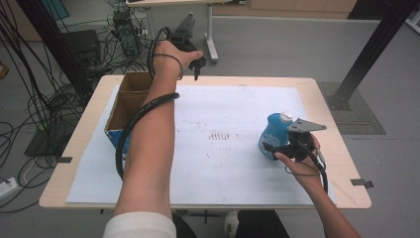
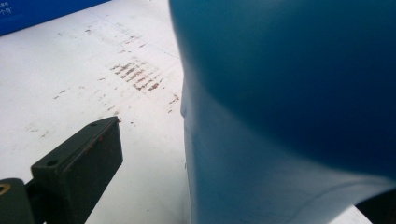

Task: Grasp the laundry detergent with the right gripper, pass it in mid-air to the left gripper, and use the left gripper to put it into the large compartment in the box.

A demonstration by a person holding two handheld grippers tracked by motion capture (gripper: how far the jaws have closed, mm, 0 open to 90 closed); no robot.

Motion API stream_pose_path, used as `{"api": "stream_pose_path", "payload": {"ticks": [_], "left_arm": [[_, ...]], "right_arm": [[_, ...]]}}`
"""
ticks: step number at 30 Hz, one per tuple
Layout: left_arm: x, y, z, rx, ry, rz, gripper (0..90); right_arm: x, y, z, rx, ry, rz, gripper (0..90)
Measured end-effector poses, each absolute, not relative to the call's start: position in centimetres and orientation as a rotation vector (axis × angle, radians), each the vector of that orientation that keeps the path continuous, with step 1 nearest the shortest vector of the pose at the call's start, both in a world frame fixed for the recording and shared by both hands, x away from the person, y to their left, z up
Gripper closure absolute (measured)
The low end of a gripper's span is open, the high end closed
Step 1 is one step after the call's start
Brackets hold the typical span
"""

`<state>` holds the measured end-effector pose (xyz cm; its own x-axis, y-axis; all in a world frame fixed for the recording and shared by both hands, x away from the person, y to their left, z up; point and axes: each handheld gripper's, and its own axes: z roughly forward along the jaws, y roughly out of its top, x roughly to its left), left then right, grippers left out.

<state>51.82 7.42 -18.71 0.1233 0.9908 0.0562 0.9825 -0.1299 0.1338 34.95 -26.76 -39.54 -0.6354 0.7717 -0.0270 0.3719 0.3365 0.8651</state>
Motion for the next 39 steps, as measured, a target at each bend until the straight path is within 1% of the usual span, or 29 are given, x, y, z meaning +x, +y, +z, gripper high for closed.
{"api": "stream_pose_path", "payload": {"ticks": [12, 18, 23, 29, 39], "left_arm": [[51.82, 7.46, -18.67, 2.305, 2.029, 0.202, 6.2], [51.8, 7.46, -18.58, 2.304, 2.029, 0.203, 6.2], [51.8, 7.43, -18.58, 2.306, 2.027, 0.203, 6.3], [51.83, 7.41, -18.71, 2.309, 2.028, 0.2, 6.3], [51.93, 7.24, -18.71, 2.312, 2.024, 0.201, 6.3]], "right_arm": [[34.99, -26.61, -39.59, 0.998, 2.171, 1.234, 2.0], [34.99, -26.61, -39.59, 0.997, 2.178, 1.243, 4.3], [34.96, -26.7, -39.61, 0.999, 2.175, 1.246, 8.2], [35.0, -26.78, -39.67, 0.993, 2.179, 1.253, 16.3], [35.03, -27.02, -39.72, 0.995, 2.156, 1.243, 27.0]]}}
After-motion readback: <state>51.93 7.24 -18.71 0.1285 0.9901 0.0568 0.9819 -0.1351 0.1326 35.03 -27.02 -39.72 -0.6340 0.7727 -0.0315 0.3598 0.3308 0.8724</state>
